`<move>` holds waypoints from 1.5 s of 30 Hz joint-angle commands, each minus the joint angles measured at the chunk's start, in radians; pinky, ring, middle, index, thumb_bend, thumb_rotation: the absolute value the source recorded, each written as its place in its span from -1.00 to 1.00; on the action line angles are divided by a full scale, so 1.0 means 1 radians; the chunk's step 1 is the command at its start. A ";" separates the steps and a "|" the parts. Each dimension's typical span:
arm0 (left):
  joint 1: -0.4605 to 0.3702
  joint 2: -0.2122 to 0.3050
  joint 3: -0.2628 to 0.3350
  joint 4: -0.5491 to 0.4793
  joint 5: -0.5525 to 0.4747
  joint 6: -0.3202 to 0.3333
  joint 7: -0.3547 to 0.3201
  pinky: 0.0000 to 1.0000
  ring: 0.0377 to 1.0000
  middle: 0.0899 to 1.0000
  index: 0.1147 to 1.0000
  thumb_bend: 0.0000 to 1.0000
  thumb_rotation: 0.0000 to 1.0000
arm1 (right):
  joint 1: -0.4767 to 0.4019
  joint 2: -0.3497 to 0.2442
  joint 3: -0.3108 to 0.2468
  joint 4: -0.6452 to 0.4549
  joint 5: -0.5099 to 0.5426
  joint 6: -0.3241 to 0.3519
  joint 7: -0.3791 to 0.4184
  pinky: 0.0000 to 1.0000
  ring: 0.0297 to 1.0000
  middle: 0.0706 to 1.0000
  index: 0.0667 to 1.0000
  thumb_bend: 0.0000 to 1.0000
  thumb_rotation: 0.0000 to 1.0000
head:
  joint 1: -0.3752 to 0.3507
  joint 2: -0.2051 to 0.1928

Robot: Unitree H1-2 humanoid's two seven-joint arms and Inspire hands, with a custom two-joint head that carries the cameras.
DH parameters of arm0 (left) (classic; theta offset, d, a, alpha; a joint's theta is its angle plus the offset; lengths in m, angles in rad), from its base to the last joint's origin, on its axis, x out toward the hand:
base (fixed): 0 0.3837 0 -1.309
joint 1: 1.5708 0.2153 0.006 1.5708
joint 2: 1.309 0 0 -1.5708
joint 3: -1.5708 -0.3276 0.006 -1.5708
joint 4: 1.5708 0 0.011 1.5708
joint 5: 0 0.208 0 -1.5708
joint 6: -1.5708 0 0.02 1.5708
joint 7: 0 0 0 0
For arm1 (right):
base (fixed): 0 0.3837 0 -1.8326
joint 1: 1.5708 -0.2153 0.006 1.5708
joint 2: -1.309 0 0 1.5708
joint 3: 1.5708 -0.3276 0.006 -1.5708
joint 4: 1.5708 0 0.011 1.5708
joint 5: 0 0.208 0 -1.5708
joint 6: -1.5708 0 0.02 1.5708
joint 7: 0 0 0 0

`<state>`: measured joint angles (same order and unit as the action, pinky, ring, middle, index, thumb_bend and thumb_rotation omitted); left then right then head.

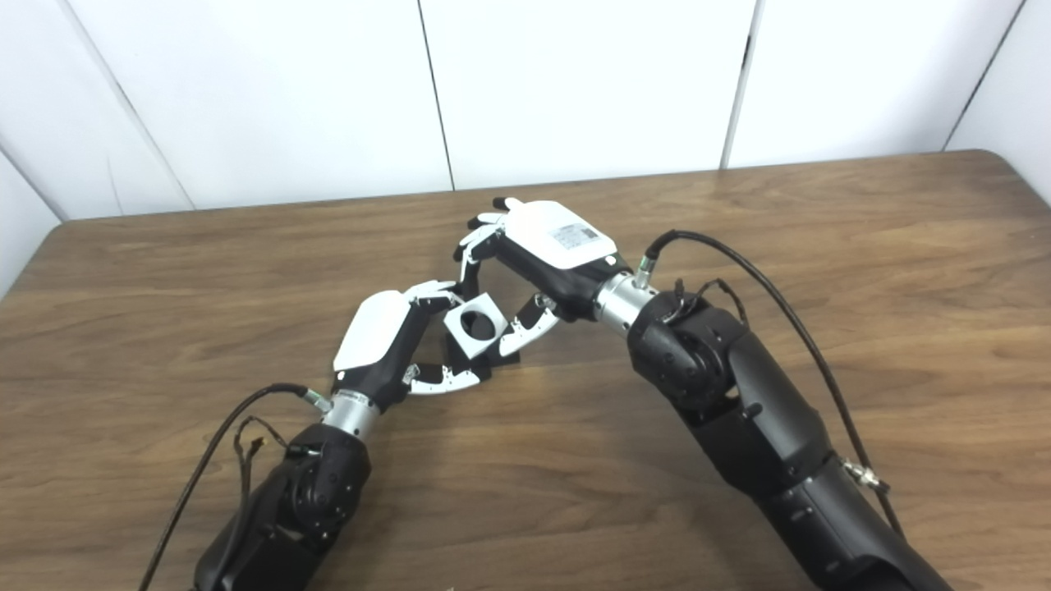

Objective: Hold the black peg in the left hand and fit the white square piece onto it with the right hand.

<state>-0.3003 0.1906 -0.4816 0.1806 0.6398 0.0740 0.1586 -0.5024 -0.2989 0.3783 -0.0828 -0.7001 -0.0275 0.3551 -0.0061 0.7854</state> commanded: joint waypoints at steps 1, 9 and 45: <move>0.042 0.011 -0.035 0.042 0.038 0.032 -0.085 0.63 0.71 0.60 -0.15 0.02 -0.83 | -0.051 -0.006 -0.019 -0.020 0.002 -0.017 -0.014 1.00 0.81 0.51 -0.12 0.04 -0.71 | -0.002 0.001; 0.038 0.011 -0.038 0.037 0.041 0.043 -0.098 0.65 0.72 0.61 -0.15 0.02 -0.83 | -0.045 -0.024 -0.023 -0.025 -0.001 -0.021 -0.013 1.00 0.81 0.51 -0.12 0.04 -0.71 | -0.002 0.004; 0.042 0.004 -0.036 0.015 0.052 0.057 -0.101 0.64 0.71 0.60 -0.15 0.02 -0.83 | -0.041 0.050 0.011 0.082 -0.038 -0.007 -0.038 0.98 0.78 0.51 -0.11 0.04 -0.71 | 0.013 0.014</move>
<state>-0.2985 0.1898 -0.4807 0.1612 0.6561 0.0993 0.1396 -0.5003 -0.2633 0.3906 0.0147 -0.7395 -0.0215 0.3383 0.0061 0.7992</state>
